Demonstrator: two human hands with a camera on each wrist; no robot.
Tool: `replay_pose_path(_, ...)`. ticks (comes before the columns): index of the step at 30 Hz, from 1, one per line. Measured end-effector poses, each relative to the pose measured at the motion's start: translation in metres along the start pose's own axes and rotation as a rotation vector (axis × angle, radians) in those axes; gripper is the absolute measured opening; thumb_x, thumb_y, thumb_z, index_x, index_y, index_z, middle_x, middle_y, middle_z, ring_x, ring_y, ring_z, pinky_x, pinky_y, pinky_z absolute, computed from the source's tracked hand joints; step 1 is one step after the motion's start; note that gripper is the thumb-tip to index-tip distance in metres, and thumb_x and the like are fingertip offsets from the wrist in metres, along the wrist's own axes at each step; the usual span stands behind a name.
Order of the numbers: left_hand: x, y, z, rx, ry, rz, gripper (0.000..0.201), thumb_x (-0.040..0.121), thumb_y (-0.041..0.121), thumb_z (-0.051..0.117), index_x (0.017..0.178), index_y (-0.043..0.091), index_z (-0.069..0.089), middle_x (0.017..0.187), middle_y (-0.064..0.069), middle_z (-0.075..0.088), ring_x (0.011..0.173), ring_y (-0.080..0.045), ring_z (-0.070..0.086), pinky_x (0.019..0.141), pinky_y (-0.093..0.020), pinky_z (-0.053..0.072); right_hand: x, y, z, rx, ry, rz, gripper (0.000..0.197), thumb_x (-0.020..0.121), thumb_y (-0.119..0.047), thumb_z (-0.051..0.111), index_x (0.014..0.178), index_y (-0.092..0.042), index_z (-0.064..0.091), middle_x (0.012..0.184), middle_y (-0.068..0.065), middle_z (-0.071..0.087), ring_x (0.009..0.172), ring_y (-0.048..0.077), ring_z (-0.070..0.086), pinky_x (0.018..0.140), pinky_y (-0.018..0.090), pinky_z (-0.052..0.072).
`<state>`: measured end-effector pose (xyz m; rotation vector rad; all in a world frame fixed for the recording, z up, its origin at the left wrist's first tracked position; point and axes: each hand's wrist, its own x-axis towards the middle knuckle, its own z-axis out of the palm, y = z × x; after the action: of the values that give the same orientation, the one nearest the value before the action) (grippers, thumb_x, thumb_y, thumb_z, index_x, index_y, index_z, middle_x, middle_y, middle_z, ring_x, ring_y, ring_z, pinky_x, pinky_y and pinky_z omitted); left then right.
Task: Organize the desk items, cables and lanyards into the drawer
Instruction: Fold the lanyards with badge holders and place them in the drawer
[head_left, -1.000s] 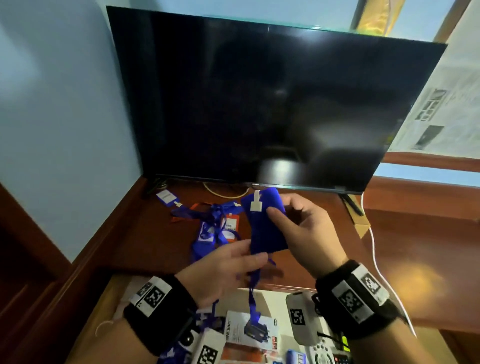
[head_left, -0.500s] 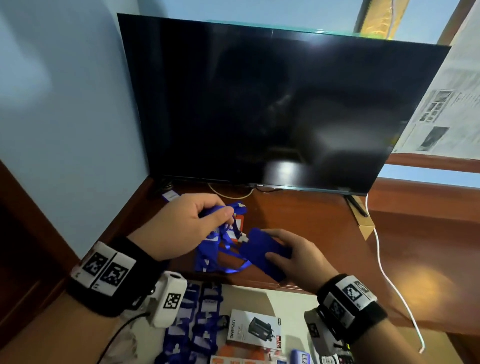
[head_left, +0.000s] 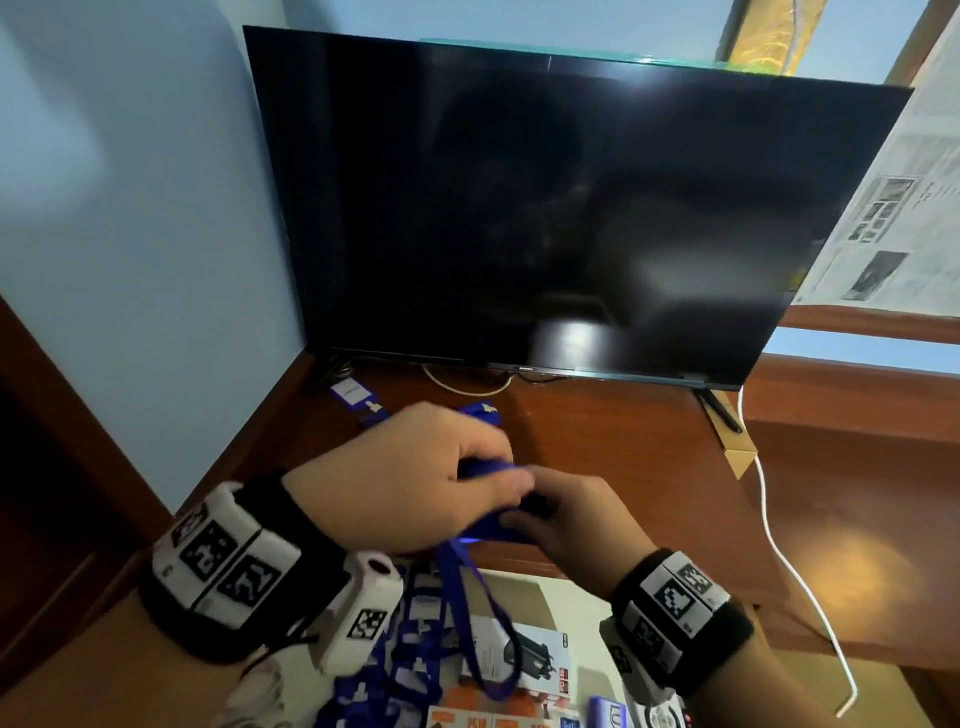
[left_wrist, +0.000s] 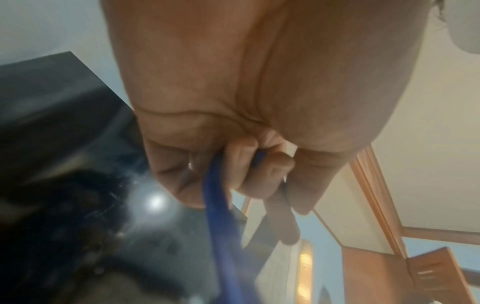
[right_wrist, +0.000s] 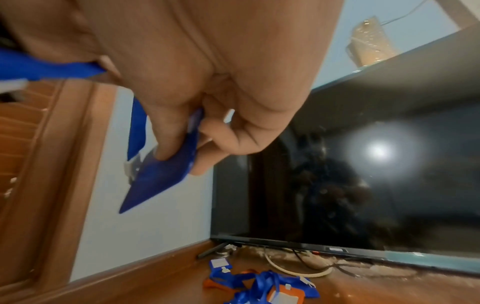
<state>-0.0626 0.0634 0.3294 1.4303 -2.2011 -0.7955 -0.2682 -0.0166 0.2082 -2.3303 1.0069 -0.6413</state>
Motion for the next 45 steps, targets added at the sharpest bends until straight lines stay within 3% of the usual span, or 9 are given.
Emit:
replay_pose_path(7, 0.055, -0.069, -0.032, 0.002, 0.201, -0.220, 0.033, 0.093, 0.056, 0.068, 0.079, 0.027, 0.076, 0.079, 0.007, 0.076, 0.075, -0.006, 0.071, 0.078, -0.031, 0.058, -0.010, -0.034, -0.011, 0.465, -0.051, -0.030, 0.016, 0.081, -0.022, 0.086, 0.090, -0.016, 0.075, 0.087, 0.001, 0.077, 0.076, 0.011, 0.073, 0.069, 0.027, 0.059)
replay_pose_path(12, 0.053, -0.123, 0.016, -0.188, -0.027, -0.155, 0.029, 0.098, 0.034, 0.067, 0.069, 0.036, 0.072, 0.059, 0.011, 0.061, 0.057, -0.006, 0.057, 0.062, -0.032, 0.047, 0.005, -0.033, -0.041, 0.554, 0.398, -0.080, 0.024, 0.083, -0.013, 0.083, 0.077, -0.027, 0.064, 0.070, -0.006, 0.066, 0.061, 0.011, 0.057, 0.060, 0.026, 0.046)
replay_pose_path(18, 0.026, -0.114, 0.079, -0.312, 0.023, -0.327, 0.051, 0.099, 0.062, 0.049, 0.068, 0.024, 0.059, 0.063, -0.003, 0.044, 0.050, -0.016, 0.042, 0.053, -0.029, 0.035, 0.016, 0.006, -0.060, 0.448, 0.790, 0.142, 0.020, 0.093, -0.021, 0.076, 0.082, -0.023, 0.059, 0.076, 0.000, 0.067, 0.063, 0.012, 0.057, 0.065, 0.029, 0.047)
replay_pose_path(21, 0.009, -0.087, 0.079, -0.125, 0.020, -0.194, 0.042, 0.105, 0.050, 0.051, 0.078, 0.019, 0.063, 0.056, 0.011, 0.051, 0.050, -0.005, 0.046, 0.054, -0.023, 0.037, 0.016, 0.032, -0.055, 0.123, 0.713, 0.243, 0.023, 0.092, -0.023, 0.075, 0.080, -0.022, 0.056, 0.073, -0.007, 0.065, 0.067, -0.001, 0.058, 0.060, 0.012, 0.039)
replay_pose_path(26, -0.004, -0.039, 0.032, 0.016, 0.169, 0.045, 0.023, 0.101, 0.044, 0.060, 0.088, 0.026, 0.067, 0.074, 0.003, 0.064, 0.070, -0.013, 0.063, 0.061, -0.024, 0.047, 0.002, 0.056, -0.019, -0.163, 0.247, 0.236, 0.018, 0.085, -0.021, 0.079, 0.090, -0.034, 0.067, 0.080, -0.012, 0.062, 0.074, 0.013, 0.058, 0.066, 0.024, 0.035)
replay_pose_path(32, 0.030, -0.056, -0.020, 0.122, 0.438, -0.013, 0.021, 0.098, 0.042, 0.067, 0.086, 0.025, 0.070, 0.073, 0.009, 0.065, 0.071, -0.004, 0.061, 0.063, -0.013, 0.039, -0.012, 0.006, -0.007, 0.371, -0.159, 0.057, 0.019, 0.083, -0.007, 0.083, 0.090, -0.023, 0.075, 0.085, -0.009, 0.075, 0.075, -0.002, 0.066, 0.072, 0.017, 0.050)
replay_pose_path(37, 0.045, -0.111, 0.006, -0.040, 0.214, -0.202, 0.019, 0.089, 0.050, 0.074, 0.080, 0.034, 0.078, 0.079, 0.012, 0.076, 0.079, -0.001, 0.070, 0.077, -0.031, 0.055, 0.001, -0.029, -0.033, 0.789, 0.190, -0.018, 0.019, 0.081, -0.006, 0.076, 0.079, -0.009, 0.058, 0.064, 0.016, 0.064, 0.050, 0.026, 0.060, 0.045, 0.048, 0.045)
replay_pose_path(40, 0.030, -0.105, 0.041, -0.156, 0.118, -0.201, 0.018, 0.096, 0.043, 0.072, 0.084, 0.031, 0.080, 0.077, 0.013, 0.075, 0.075, 0.007, 0.065, 0.072, -0.020, 0.048, 0.014, -0.021, -0.040, 0.767, 0.465, 0.072, 0.024, 0.090, -0.009, 0.073, 0.078, -0.015, 0.053, 0.069, 0.025, 0.061, 0.052, 0.028, 0.056, 0.050, 0.043, 0.045)
replay_pose_path(45, 0.007, -0.084, 0.064, -0.141, 0.244, -0.063, 0.015, 0.099, 0.034, 0.070, 0.092, 0.028, 0.082, 0.084, 0.023, 0.069, 0.084, 0.002, 0.065, 0.075, -0.011, 0.043, 0.016, 0.021, -0.026, 0.327, 0.662, 0.250, 0.027, 0.093, -0.021, 0.073, 0.079, -0.027, 0.050, 0.067, -0.006, 0.062, 0.056, 0.015, 0.055, 0.058, 0.031, 0.045)
